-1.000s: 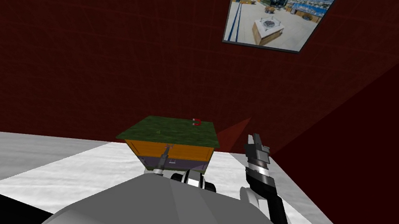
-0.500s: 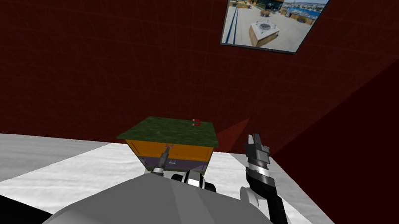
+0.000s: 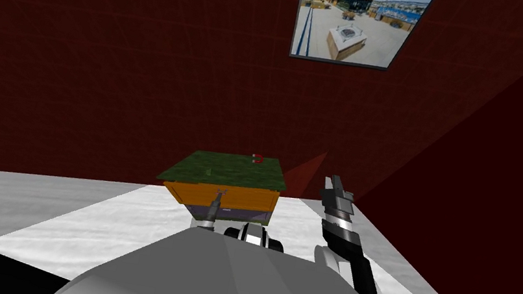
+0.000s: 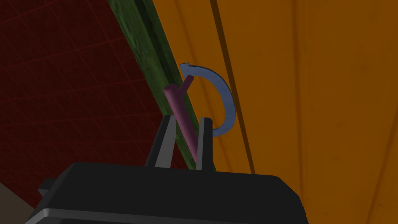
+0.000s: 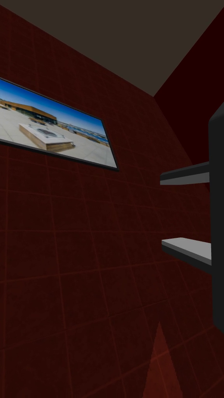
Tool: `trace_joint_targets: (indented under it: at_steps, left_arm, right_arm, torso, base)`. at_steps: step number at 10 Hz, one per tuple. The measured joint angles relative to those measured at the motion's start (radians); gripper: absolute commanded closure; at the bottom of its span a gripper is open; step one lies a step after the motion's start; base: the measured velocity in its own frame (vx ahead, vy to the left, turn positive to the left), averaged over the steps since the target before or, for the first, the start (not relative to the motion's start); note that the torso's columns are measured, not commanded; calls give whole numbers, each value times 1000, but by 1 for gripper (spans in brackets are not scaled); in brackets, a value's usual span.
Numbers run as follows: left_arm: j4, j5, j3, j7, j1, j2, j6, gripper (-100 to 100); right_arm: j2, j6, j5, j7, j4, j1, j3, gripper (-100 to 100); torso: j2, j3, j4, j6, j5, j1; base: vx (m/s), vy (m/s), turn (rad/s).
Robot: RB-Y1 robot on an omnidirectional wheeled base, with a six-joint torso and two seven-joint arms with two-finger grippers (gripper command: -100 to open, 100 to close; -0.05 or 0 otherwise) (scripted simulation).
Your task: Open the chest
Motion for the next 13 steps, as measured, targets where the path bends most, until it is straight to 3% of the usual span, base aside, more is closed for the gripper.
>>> trace_joint_targets:
  at_steps: [5, 9, 10, 13]
  left_arm:
    - [-35, -2, -4, 12, -11, 13, 82, 100]
    - [-53, -6, -9, 17, -6, 15, 86, 100]
    - [-60, -8, -13, 19, 3, 14, 91, -100]
    - [-124, -8, -15, 35, -19, 30, 172, -100]
  right_arm:
    - [0, 0, 0, 0, 0, 0, 0, 0]
    - [0, 0, 0, 0, 0, 0, 0, 0]
    - [0, 0, 0, 0, 0, 0, 0, 0]
    - [0, 0, 0, 0, 0, 0, 0, 0]
  torso:
    - [-7, -5, 1, -1, -2, 2]
    - [1, 0, 1, -1, -1, 1]
    - [-3, -3, 2, -1, -2, 3]
    - [-12, -8, 1, 1, -3, 0]
  base:
    - [-115, -24, 18]
    - [-188, -24, 24]
    - [-123, -27, 22]
    - [-70, -35, 28]
